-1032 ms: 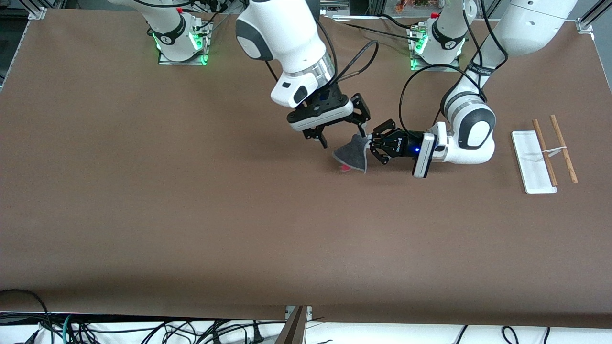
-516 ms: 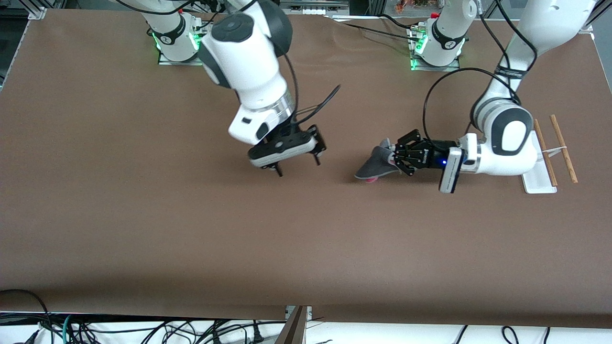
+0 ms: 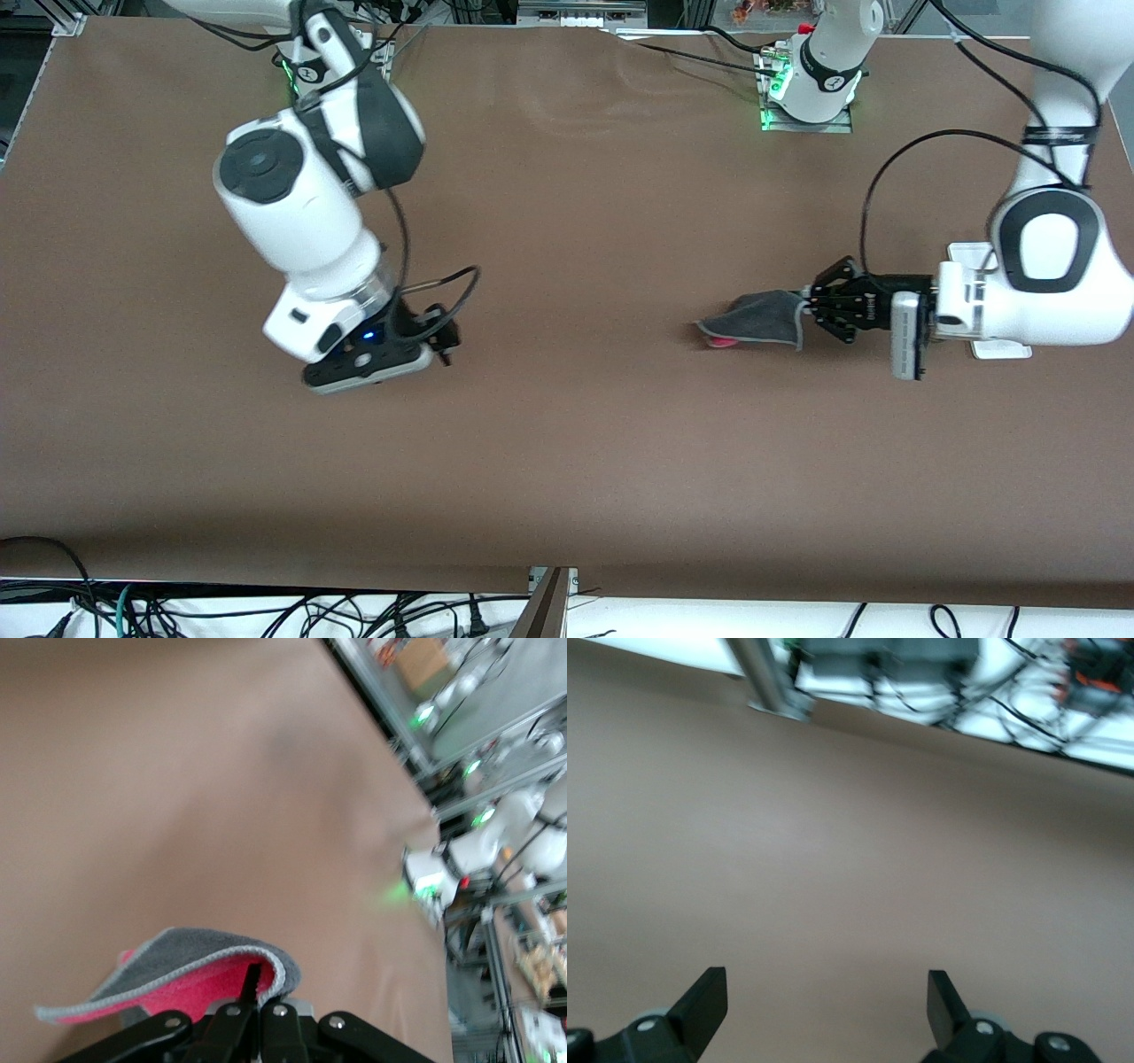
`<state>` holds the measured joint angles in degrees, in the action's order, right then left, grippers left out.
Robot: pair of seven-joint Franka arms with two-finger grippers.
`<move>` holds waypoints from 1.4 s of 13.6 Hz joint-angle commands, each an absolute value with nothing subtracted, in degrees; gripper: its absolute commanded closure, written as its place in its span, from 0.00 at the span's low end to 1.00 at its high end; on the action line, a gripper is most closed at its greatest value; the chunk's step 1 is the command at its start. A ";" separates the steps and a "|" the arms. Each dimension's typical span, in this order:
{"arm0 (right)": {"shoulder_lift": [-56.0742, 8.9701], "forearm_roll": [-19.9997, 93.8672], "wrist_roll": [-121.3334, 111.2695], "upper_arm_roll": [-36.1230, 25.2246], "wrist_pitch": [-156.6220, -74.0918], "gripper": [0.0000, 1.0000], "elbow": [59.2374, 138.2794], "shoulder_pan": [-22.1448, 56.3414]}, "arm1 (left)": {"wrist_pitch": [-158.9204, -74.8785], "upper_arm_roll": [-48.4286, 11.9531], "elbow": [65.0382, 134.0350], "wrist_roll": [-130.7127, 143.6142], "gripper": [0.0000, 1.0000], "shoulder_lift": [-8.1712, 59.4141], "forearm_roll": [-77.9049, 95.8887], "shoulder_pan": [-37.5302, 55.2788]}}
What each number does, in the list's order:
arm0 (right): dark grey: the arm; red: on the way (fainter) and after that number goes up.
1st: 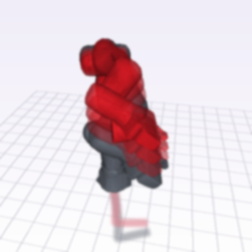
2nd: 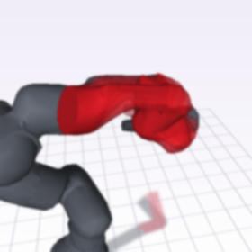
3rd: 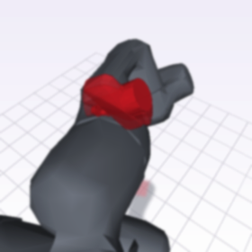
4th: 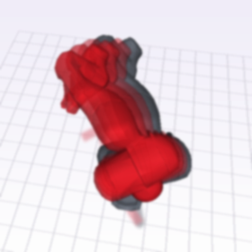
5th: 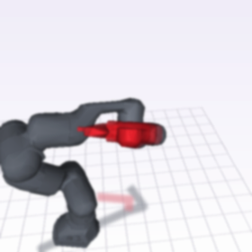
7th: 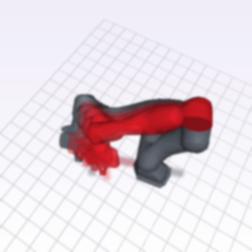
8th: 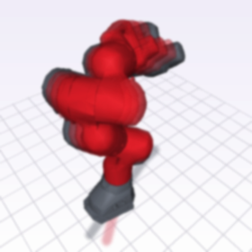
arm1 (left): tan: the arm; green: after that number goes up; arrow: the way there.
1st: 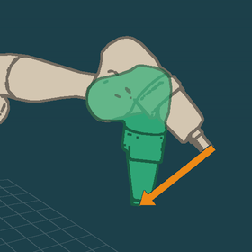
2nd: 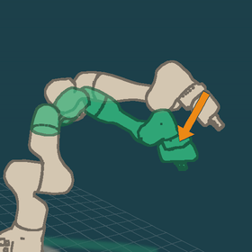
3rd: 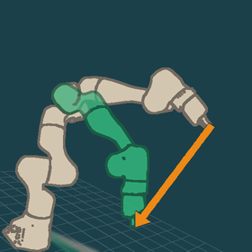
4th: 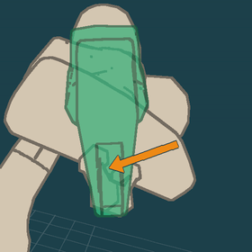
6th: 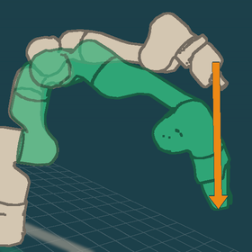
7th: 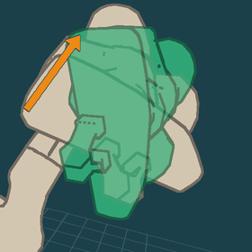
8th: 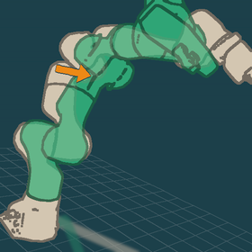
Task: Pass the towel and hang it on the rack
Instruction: 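Carry the towel with the left gripper while the right gripper retracts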
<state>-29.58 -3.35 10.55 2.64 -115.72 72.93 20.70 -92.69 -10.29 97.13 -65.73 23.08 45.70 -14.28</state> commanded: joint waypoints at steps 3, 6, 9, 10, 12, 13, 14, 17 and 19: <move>-25.50 -3.96 0.19 3.95 -107.24 0.00 72.07 8.90 | -80.27 -10.55 88.43 -60.12 1.00 23.20 30.17 -22.30; -21.64 -4.31 -3.32 3.61 -101.90 0.00 72.77 3.01 | -75.77 -10.63 86.22 -60.55 1.00 23.29 21.74 -29.16; -17.43 -4.31 -7.38 2.64 -96.17 0.00 74.95 -0.08 | -72.78 -10.63 86.13 -62.65 1.00 23.29 14.01 -34.96; -14.79 -4.31 -6.95 2.64 -94.15 0.00 77.84 -0.09 | -72.77 -10.63 86.13 -65.36 1.00 23.29 10.76 -36.46; -10.91 -4.39 -7.29 2.99 -91.42 0.00 81.64 0.09 | -73.47 -10.55 85.52 -69.68 1.00 24.43 5.74 -39.80; -10.20 -4.31 -7.29 3.25 -91.06 0.00 81.82 0.26 | -73.82 -10.63 83.78 -70.57 1.00 25.04 3.62 -41.29; -9.50 -4.31 -7.47 3.34 -89.84 0.00 82.00 0.26 | -74.09 -10.55 82.37 -71.62 1.00 26.01 1.69 -42.70; -6.08 -4.13 -7.56 2.81 -87.98 0.00 82.26 -0.09 | -80.66 -10.55 81.12 -76.27 1.00 27.86 -2.63 -46.22; -3.87 -4.13 -7.12 2.72 -87.63 0.00 83.49 -0.09 | -84.01 -10.55 81.04 -77.25 1.00 29.70 -2.99 -48.50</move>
<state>-7.98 -3.47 -6.90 2.65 -88.11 80.08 0.23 -82.27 -9.74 83.33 -75.21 26.93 -1.36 -46.78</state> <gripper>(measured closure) 0.000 0.982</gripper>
